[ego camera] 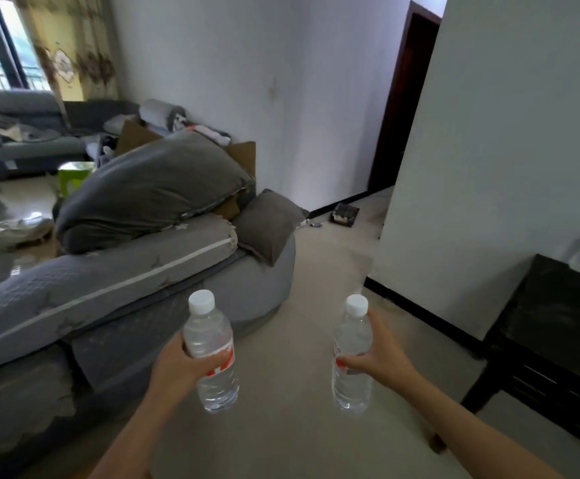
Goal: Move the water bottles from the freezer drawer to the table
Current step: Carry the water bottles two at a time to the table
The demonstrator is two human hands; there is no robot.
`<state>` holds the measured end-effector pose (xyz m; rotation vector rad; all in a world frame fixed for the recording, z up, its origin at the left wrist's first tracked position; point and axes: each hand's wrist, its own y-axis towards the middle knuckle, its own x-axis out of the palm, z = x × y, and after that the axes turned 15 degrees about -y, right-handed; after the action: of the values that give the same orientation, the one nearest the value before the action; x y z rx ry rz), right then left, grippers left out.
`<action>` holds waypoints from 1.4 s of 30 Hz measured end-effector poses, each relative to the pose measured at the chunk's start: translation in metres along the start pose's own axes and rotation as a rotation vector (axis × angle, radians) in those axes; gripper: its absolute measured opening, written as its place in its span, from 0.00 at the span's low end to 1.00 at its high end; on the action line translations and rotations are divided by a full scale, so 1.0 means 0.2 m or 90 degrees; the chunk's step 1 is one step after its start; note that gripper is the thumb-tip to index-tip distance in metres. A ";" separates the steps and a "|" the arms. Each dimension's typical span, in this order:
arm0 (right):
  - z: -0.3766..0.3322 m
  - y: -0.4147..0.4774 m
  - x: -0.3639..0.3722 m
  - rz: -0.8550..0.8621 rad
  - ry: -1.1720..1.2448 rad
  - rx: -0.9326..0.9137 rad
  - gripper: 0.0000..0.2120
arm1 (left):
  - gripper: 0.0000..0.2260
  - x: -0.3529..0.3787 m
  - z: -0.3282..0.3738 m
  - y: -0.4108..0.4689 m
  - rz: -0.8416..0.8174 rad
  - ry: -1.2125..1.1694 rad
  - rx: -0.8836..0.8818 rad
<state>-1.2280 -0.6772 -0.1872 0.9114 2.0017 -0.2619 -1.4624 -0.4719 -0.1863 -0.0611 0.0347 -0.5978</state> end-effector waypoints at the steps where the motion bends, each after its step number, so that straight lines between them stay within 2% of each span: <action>1: -0.01 0.07 0.01 0.015 -0.007 0.008 0.44 | 0.30 0.00 0.02 0.10 -0.010 -0.007 -0.001; 5: 0.00 0.22 0.02 0.043 -0.017 0.028 0.39 | 0.32 0.04 0.01 0.37 -0.039 -0.013 -0.002; 12: 0.23 0.38 -0.01 0.057 -0.025 0.130 0.39 | 0.29 0.28 -0.06 0.74 -0.088 -0.007 -0.052; 14: 0.30 0.45 -0.05 0.058 -0.037 0.136 0.39 | 0.26 0.39 -0.06 0.84 -0.109 0.000 -0.053; 17: 0.45 0.62 -0.10 0.072 -0.047 0.143 0.37 | 0.12 0.60 -0.04 1.02 -0.139 0.013 -0.030; 18: 0.49 0.68 -0.12 0.081 -0.042 0.150 0.37 | 0.11 0.67 -0.03 1.08 -0.141 0.020 -0.019; 28: 0.89 1.38 -0.36 0.114 -0.035 0.142 0.40 | 0.17 1.32 0.10 1.68 -0.192 -0.013 0.029; 40: 1.26 1.95 -0.44 0.143 -0.048 0.224 0.41 | 0.13 1.89 0.04 2.35 -0.278 -0.008 -0.005; 42: 1.33 2.07 -0.46 0.160 -0.056 0.244 0.41 | 0.19 2.02 0.04 2.52 -0.299 -0.013 -0.015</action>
<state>-0.7408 -0.5645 -0.2020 1.3561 1.7625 -0.5449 -0.8447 -0.2827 -0.2187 -0.0995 0.0071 -1.0658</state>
